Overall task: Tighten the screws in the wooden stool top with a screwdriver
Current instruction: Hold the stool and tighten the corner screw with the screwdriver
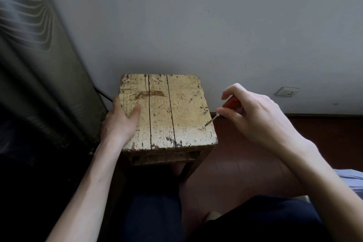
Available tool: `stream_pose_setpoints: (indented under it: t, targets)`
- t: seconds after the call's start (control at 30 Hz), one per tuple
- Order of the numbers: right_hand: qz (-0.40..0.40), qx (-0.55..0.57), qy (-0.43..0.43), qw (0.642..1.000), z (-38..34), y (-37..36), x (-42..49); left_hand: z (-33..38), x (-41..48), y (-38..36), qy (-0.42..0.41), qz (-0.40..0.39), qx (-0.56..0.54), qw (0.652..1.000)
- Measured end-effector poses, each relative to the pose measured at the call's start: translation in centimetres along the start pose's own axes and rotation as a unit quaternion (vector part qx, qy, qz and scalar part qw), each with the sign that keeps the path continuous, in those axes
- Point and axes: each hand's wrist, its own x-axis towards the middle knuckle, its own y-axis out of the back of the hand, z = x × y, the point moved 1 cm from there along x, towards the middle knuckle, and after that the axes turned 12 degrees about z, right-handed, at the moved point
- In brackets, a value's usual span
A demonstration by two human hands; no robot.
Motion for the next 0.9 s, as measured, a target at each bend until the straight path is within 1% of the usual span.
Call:
stream_pose_setpoints:
  t: [0.13, 0.2, 0.4, 0.63, 0.77, 0.9]
  targets:
    - [-0.036, 0.058, -0.005, 0.998, 0.4, 0.5, -0.4, 0.1, 0.0, 0.1, 0.001, -0.004, -0.007, 1.000]
    - [-0.041, 0.064, -0.008, 0.997, 0.5, 0.8, -0.5, 0.1, 0.0, 0.0, -0.003, 0.000, -0.006, 1.000]
    - [-0.038, 0.032, -0.027, 0.998, 0.9, 1.0, -0.2, 0.0, 0.1, 0.0, -0.005, 0.001, -0.006, 1.000]
    - [0.024, 0.017, -0.032, 0.999, 0.2, 0.2, -0.1, -0.1, 0.0, -0.1, 0.004, 0.000, -0.018, 1.000]
    - [0.007, -0.018, -0.005, 1.000, -0.3, 0.1, 0.9, -0.1, 0.0, -0.1, 0.001, -0.001, -0.019, 1.000]
    - [-0.016, -0.015, 0.005, 1.000, -1.0, 0.0, 1.7, -0.2, 0.1, -0.2, -0.001, -0.002, -0.020, 1.000]
